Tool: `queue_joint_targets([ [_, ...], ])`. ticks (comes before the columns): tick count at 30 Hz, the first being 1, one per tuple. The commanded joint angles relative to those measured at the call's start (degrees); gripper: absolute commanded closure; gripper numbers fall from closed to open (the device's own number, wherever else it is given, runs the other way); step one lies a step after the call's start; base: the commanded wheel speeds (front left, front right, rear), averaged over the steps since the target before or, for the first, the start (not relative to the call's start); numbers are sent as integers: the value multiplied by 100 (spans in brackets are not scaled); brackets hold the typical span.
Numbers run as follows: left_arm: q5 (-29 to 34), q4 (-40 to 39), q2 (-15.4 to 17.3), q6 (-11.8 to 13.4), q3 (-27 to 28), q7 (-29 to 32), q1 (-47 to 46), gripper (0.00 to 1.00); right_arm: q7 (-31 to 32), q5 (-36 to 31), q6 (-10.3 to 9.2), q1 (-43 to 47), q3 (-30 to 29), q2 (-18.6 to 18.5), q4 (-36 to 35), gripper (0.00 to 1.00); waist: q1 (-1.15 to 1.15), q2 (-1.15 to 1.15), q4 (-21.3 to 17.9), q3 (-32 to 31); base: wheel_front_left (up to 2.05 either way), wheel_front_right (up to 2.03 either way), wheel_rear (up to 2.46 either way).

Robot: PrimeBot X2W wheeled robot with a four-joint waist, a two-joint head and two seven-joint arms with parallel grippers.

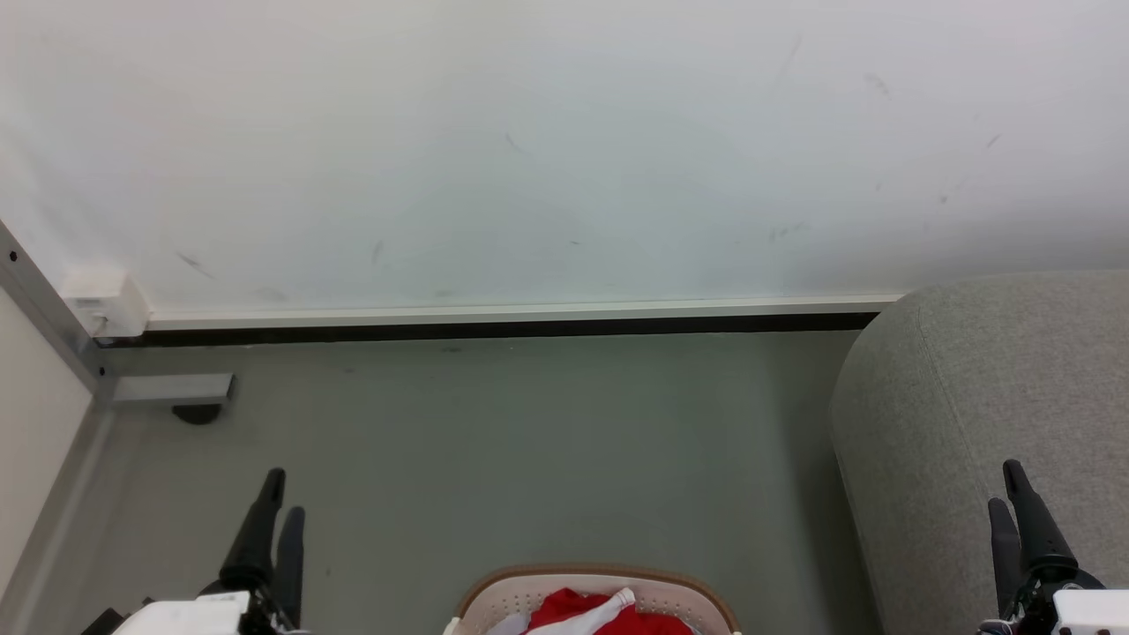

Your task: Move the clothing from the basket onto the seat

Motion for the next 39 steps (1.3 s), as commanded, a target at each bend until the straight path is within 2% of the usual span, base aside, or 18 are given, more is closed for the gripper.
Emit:
queue_joint_targets([
  [1,49,-102,29,-27,-62,-90,-92,0,-44,-199,1,-88,-58,-24,-92,0,0,0,1,2,0,0,0],
  [11,658,-86,33,-44,-129,-341,-49,0,-112,-1489,0,-54,-166,145,-171,0,0,0,13,7,0,0,0],
  [26,2843,-327,40,140,-281,-702,119,0,-214,-4398,-1,51,-201,378,-358,0,0,0,46,13,0,0,0],
  [39,4324,-459,47,155,-352,-971,216,0,-288,-5937,-3,77,-419,572,-235,0,0,0,50,8,0,0,0],
])
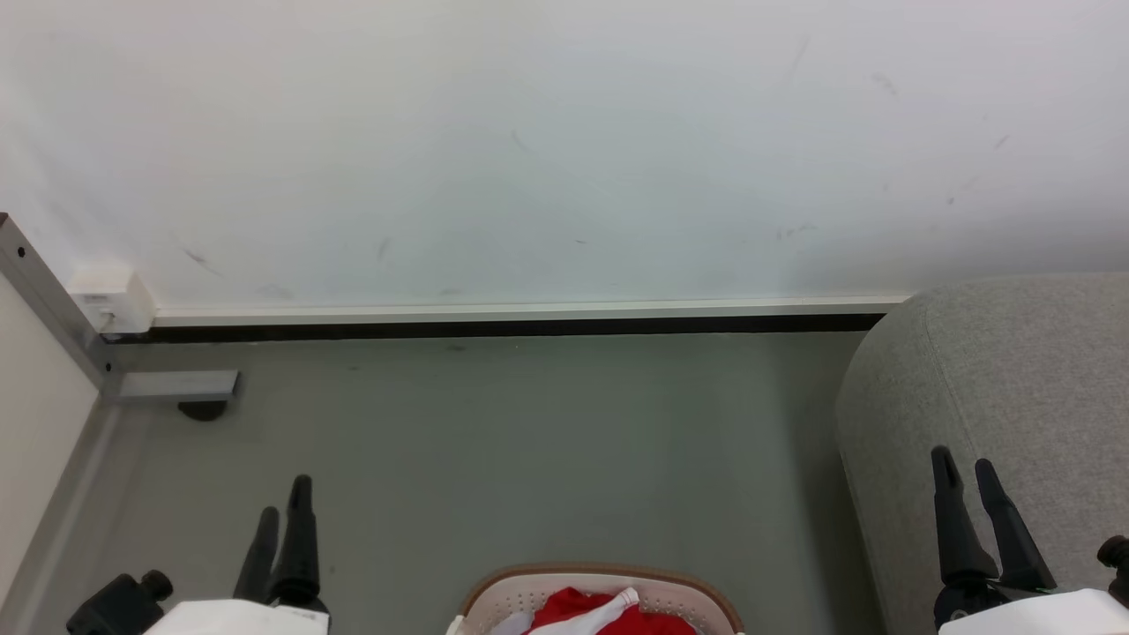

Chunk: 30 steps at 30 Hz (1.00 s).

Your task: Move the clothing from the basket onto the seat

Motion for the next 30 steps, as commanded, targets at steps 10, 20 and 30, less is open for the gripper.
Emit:
queue_joint_targets([
  [10,1070,-177,83,3,-87,-227,52,0,-86,-1187,-4,20,-174,116,124,0,0,0,-5,-12,0,0,0],
  [20,1799,-246,161,40,-195,-387,105,0,-132,-2005,-5,46,-286,231,326,0,0,0,4,-15,0,0,0],
  [30,2457,-228,229,45,-319,-542,178,0,-172,-2561,-6,148,-395,338,546,0,0,0,-3,-18,0,0,0],
])
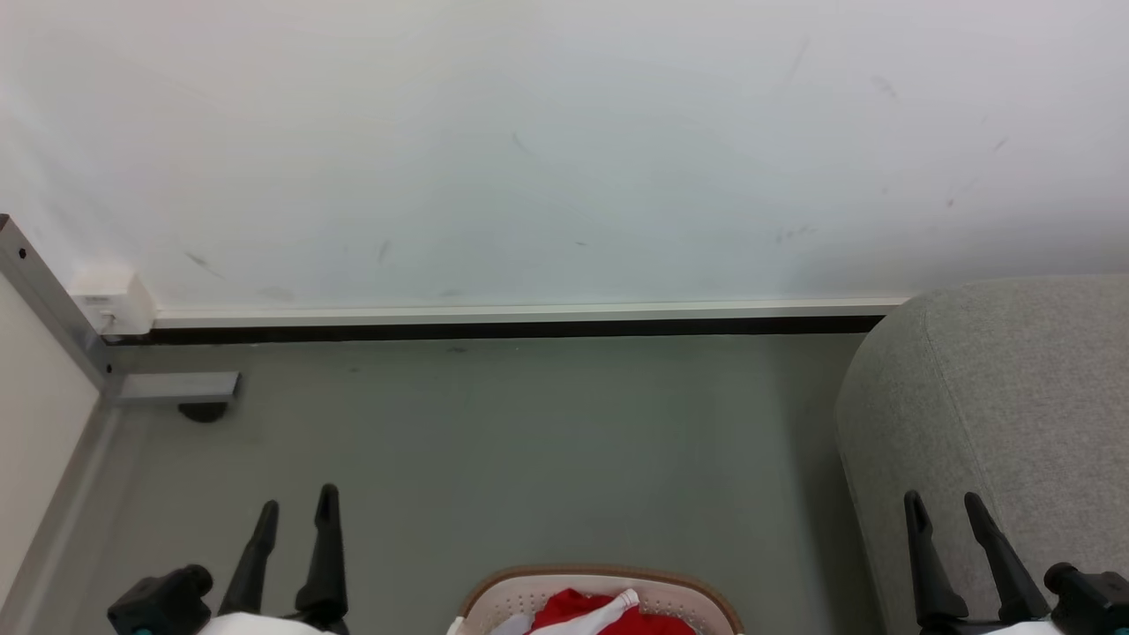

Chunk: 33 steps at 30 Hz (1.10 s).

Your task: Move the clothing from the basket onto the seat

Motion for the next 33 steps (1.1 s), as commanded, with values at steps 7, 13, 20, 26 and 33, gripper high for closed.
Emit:
queue_joint_targets([
  [7,569,-41,85,3,-61,-150,61,0,-61,-474,-7,68,-164,67,130,0,0,0,-11,6,0,0,0],
  [13,901,14,107,-1,-100,-233,99,0,-78,-815,-8,100,-214,115,201,0,0,0,-23,9,0,0,0],
  [20,1187,91,112,-32,-125,-301,117,0,-107,-1120,-9,119,-268,174,259,0,0,0,-40,20,0,0,0],
  [26,1468,144,81,-99,-158,-385,150,0,-126,-1462,-9,130,-424,236,321,0,0,0,-53,29,0,0,0],
  [33,1723,188,34,-160,-101,-476,157,0,-153,-1800,-10,130,-522,277,351,0,0,0,-63,49,0,0,0],
])
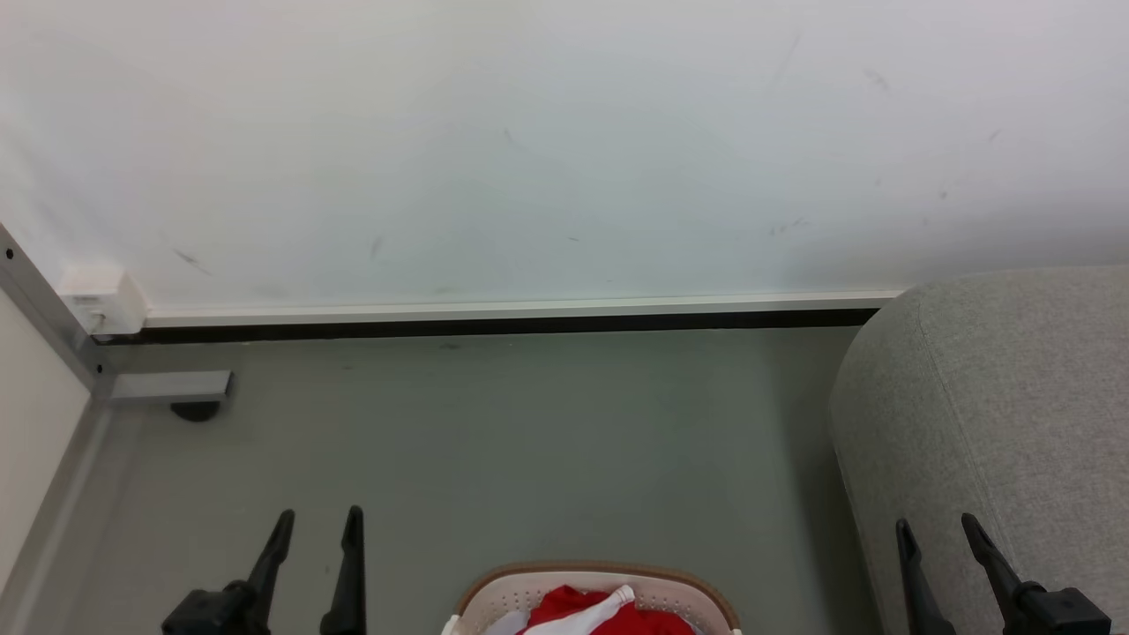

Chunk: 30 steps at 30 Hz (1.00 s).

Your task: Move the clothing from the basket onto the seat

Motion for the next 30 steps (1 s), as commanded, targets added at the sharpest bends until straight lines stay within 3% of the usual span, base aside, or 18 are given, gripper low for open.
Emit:
queue_joint_targets([
  [1,176,-5,4,-16,28,-82,20,0,-52,-181,-10,36,-56,-7,7,0,0,0,-1,10,0,0,0],
  [19,716,116,-102,-198,91,-245,109,0,-97,-709,-12,99,-195,128,153,0,0,0,-32,28,0,0,0],
  [30,693,162,-129,-295,138,-246,98,0,-91,-537,-12,8,-170,129,183,0,0,0,-99,71,0,0,0],
])
